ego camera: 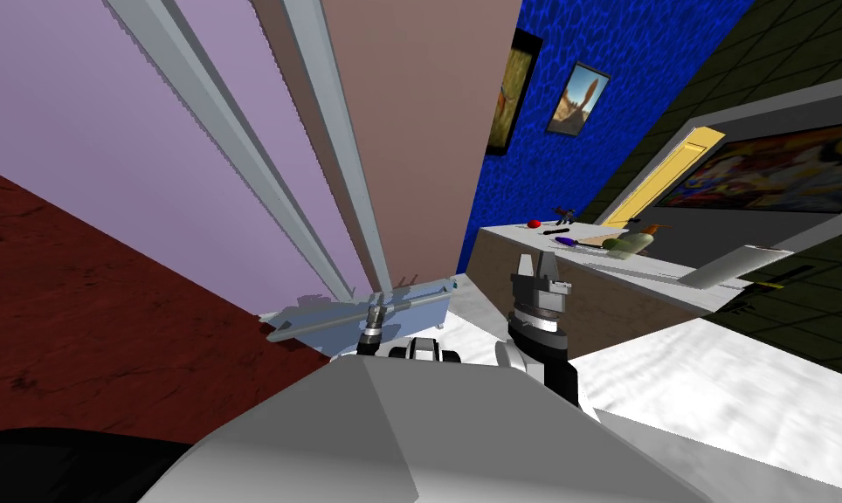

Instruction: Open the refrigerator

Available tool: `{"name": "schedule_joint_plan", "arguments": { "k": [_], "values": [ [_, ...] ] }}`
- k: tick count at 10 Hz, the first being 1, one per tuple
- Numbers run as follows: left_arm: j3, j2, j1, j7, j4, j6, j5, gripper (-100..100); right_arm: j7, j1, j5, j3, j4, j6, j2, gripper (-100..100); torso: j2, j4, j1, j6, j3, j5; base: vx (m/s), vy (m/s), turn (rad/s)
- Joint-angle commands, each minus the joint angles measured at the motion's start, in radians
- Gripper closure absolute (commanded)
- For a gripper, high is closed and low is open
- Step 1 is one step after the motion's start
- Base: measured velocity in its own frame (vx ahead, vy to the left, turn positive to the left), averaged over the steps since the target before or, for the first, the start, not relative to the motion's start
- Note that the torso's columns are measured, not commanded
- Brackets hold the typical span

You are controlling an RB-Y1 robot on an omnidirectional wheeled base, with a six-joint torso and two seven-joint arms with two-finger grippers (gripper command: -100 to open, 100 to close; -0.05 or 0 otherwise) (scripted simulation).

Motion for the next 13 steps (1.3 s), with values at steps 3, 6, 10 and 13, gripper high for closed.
{"name": "schedule_joint_plan", "arguments": {
  "k": [3, 6, 10, 13],
  "values": [
    [-0.035, 0.087, -0.033, 0.054, -0.005, 0.054, 0.029, -100, 0.0, 0.0, 0.0, 0.0, 0.0, 0.0, 0.0, 0, 0.009, 0.003, 0.0, -0.001, 0.006, 0.0, -0.024, 0.073, -0.078],
    [-0.07, 0.078, -0.065, 0.107, -0.016, 0.108, 0.057, -100, 0.0, 0.0, 0.0, 0.0, 0.0, 0.0, 0.0, 0, 0.006, 0.002, 0.0, -0.001, 0.004, 0.0, -0.042, 0.129, -0.099],
    [-0.119, 0.11, -0.11, 0.181, -0.031, 0.183, 0.096, -100, 0.0, 0.0, 0.0, 0.0, 0.0, 0.0, 0.0, 0, 0.003, 0.003, 0.0, -0.002, 0.002, -0.002, -0.057, 0.101, -0.1],
    [-0.149, 0.065, -0.137, 0.227, -0.042, 0.227, 0.12, -100, 0.0, 0.0, 0.0, 0.0, 0.0, 0.0, 0.0, 0, 0.001, 0.004, -0.002, 0.001, 0.001, -0.002, -0.049, 0.113, -0.086]
  ]
}}
